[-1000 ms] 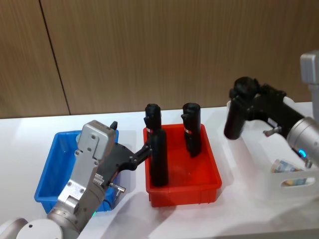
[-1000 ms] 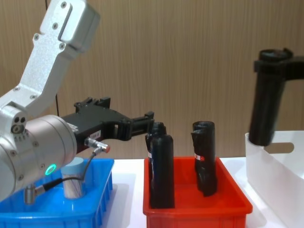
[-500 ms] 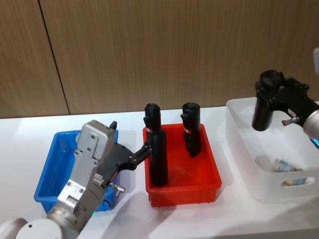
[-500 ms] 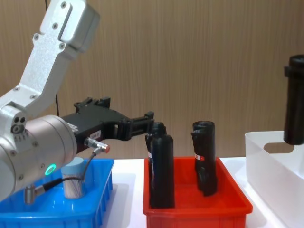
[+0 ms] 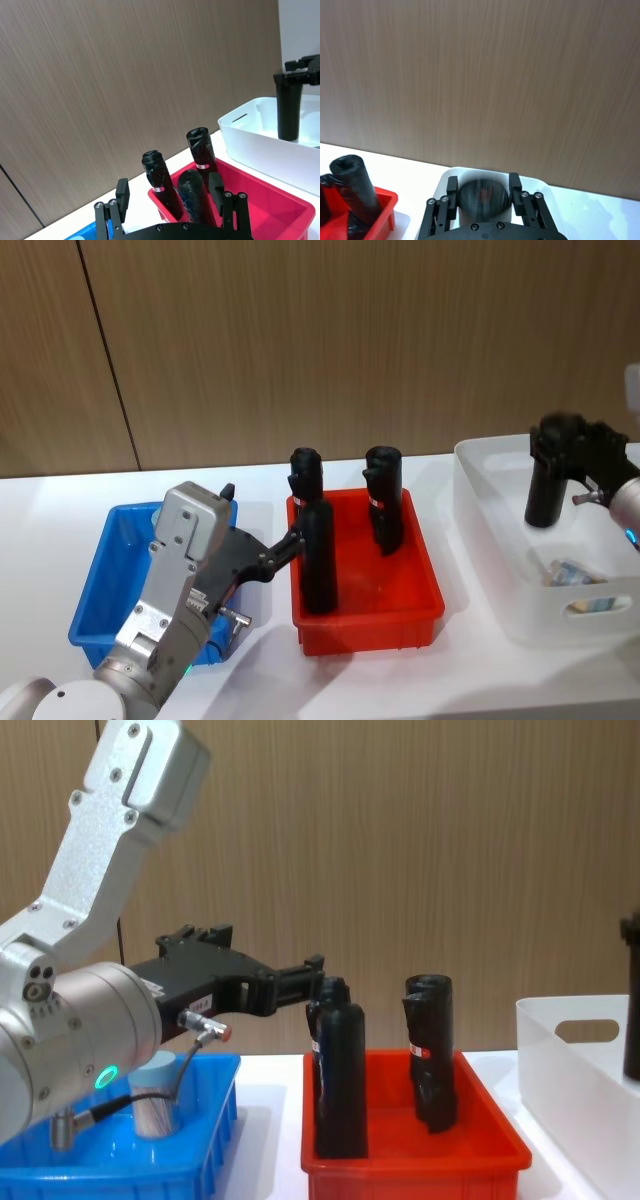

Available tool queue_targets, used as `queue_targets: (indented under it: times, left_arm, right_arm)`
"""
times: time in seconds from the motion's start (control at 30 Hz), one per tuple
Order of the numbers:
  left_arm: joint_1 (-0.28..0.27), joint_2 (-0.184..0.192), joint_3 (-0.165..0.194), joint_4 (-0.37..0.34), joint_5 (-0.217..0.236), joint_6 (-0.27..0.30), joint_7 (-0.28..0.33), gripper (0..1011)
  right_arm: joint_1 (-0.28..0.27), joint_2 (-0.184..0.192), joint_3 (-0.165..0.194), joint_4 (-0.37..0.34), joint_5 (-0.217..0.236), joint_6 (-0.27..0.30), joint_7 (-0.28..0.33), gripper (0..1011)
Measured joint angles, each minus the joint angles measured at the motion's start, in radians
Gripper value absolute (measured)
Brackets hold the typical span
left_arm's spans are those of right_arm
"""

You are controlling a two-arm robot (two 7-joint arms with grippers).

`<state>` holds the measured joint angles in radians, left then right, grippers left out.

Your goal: Pick the cotton swabs from the blue box and place them into the white box.

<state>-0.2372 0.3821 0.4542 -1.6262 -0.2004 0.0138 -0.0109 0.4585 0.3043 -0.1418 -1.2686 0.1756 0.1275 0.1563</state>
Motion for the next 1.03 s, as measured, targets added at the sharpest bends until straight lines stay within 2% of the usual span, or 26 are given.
queue_targets:
  times: [0.2, 0.27, 0.3, 0.5, 1.03]
  left_arm:
    - [0.0, 0.0, 0.0, 0.0, 0.0, 0.0, 0.0, 1004]
    - [0.0, 0.0, 0.0, 0.0, 0.0, 0.0, 0.0, 1004]
    - [0.0, 0.0, 0.0, 0.0, 0.0, 0.0, 0.0, 1004]
    - [0.0, 0.0, 0.0, 0.0, 0.0, 0.0, 0.0, 1004]
    - [0.0, 0.0, 0.0, 0.0, 0.0, 0.0, 0.0, 1004]
  right_arm:
    - [0.02, -0.009, -0.002, 0.071, 0.001, -0.028, -0.008, 781]
    - [0.024, -0.011, -0.002, 0.087, 0.004, -0.038, -0.011, 815]
    - [0.025, -0.012, -0.003, 0.092, 0.005, -0.041, -0.012, 868]
    - [0.026, -0.014, -0.001, 0.11, 0.016, -0.061, -0.013, 1000]
    - [0.021, -0.015, 0.003, 0.126, 0.032, -0.086, -0.014, 1002]
